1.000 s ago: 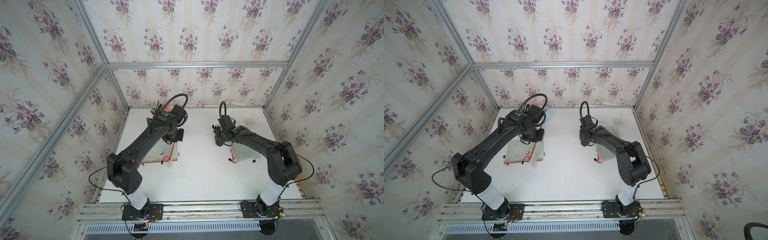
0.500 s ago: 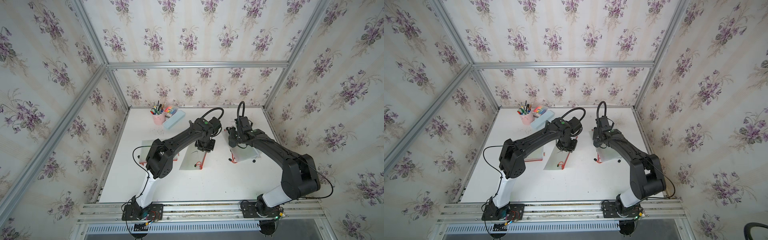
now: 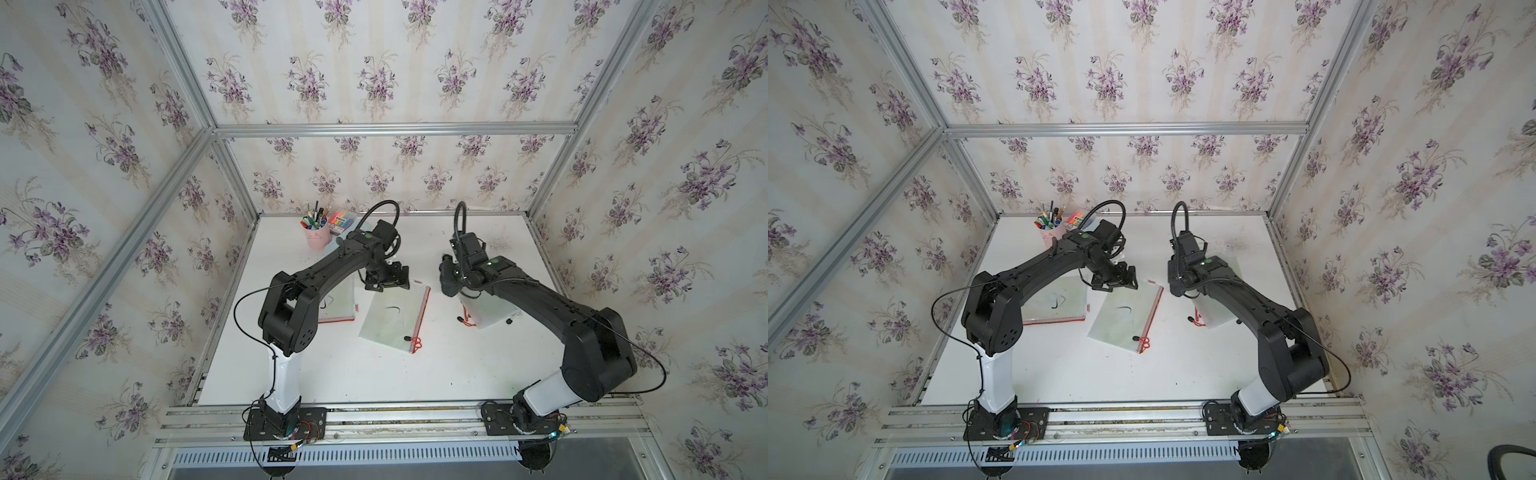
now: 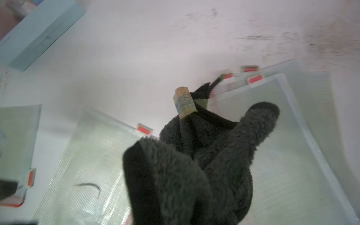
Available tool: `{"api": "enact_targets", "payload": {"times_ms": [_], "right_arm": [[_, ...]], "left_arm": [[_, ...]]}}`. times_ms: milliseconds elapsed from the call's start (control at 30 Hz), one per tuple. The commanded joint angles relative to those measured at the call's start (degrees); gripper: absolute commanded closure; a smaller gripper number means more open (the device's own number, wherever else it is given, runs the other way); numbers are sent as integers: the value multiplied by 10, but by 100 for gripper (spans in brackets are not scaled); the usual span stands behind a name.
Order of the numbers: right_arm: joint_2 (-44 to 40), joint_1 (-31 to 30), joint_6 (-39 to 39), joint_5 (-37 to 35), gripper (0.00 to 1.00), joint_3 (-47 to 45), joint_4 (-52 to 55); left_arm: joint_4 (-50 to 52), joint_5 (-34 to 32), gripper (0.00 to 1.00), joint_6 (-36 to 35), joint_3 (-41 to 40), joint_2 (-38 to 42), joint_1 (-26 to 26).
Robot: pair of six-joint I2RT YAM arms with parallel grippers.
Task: Wipe the document bag
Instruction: Adjust the document bag at the center of the board.
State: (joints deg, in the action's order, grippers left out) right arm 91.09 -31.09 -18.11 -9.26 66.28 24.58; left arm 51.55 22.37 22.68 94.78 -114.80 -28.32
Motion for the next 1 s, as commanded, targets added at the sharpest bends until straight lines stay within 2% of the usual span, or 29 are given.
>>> {"api": "enact_targets", "payload": {"times_ms": [0,200,267,467,600,733,967], "right_arm": [[36,-36,-29,2,71,5,4],[122,-63,-61,35,70,0,-23],[134,-75,-66,34,70,-2,-36],[177,-83,-68,44,69,4,-47],[197,-84,-67,51,69,2,-54],[207,-83,-67,47,69,2,-59],[215,-83,-60,45,69,10,-57]], "left_arm": [[-47,-9,10,-35,-28,-9,20],[-90,-15,9,-42,-62,-43,32],[-99,-39,9,-41,-72,-53,32],[-128,-24,9,-44,-92,-74,32],[-161,52,9,-53,-111,-65,33],[-217,160,9,-43,-142,-38,39],[-280,247,9,-18,-126,-47,83]]}}
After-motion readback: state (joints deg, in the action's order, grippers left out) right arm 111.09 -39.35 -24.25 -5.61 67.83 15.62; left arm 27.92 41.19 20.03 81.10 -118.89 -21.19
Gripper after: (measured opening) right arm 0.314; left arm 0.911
